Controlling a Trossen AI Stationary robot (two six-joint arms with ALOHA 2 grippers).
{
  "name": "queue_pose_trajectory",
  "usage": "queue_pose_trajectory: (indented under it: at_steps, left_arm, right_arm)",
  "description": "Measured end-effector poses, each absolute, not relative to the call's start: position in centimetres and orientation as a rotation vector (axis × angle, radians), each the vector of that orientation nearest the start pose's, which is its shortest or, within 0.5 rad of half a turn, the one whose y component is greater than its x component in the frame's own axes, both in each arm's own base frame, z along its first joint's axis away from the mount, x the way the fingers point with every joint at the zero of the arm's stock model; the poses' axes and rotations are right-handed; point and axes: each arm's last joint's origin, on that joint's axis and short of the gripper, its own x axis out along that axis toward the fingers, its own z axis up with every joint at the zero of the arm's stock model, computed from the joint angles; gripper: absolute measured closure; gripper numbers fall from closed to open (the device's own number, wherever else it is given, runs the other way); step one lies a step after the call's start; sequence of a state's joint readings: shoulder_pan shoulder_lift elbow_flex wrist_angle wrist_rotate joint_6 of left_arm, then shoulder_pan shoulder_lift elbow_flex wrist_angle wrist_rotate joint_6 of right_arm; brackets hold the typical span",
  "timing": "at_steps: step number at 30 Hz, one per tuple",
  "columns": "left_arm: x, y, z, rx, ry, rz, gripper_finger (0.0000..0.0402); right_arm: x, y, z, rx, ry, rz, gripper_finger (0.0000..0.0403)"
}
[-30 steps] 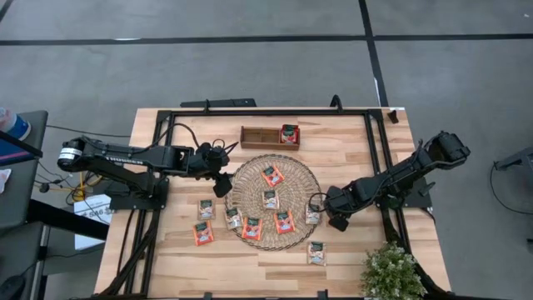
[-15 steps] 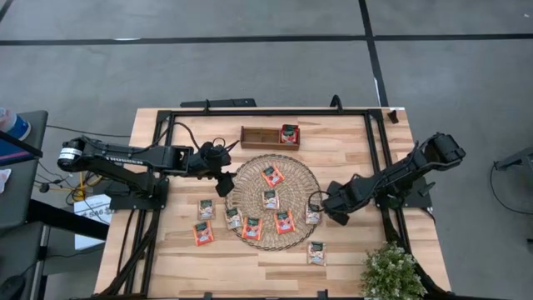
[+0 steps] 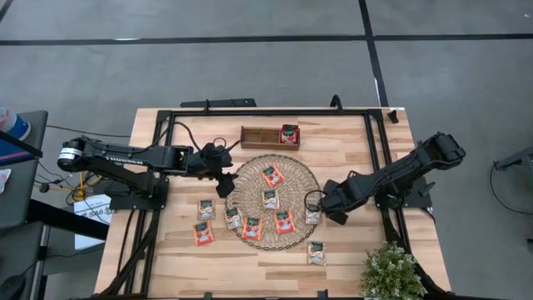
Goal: Pick & Place Tea
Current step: Put the orange tea bag into the middle section of the wooden organizer
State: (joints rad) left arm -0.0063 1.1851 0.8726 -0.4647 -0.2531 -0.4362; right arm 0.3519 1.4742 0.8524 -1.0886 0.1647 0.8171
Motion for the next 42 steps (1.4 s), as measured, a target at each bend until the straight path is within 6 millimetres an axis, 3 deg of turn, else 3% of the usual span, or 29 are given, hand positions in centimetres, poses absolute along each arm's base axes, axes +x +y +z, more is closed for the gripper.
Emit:
queue_pose_trajectory:
  at_steps: [8,15,24,35,42]
  left_arm:
    - [24.5,0.6,26.7,-0.325,0.645,0.384,0.0179]
    - [25.4,0.4,27.9,-0.374,0.508,0.285,0.0179]
    - [26.4,0.3,30.2,-0.406,0.256,0.226,0.0179]
    - [26.6,0.6,31.0,-0.464,0.137,0.295,0.0179]
    - [26.6,1.7,31.3,-0.51,0.09,0.366,0.0179]
  right_arm:
    - [22.0,7.4,21.7,0.091,1.516,-0.458,0.0403]
    - [23.8,7.3,26.1,-0.079,1.31,-0.49,0.0403]
    - [26.1,4.6,30.2,-0.255,1.137,-0.548,0.0403]
    - [29.7,1.6,32.5,-0.456,0.927,-0.492,0.0403]
    - [32.3,0.2,31.8,-0.653,0.914,-0.493,0.0403]
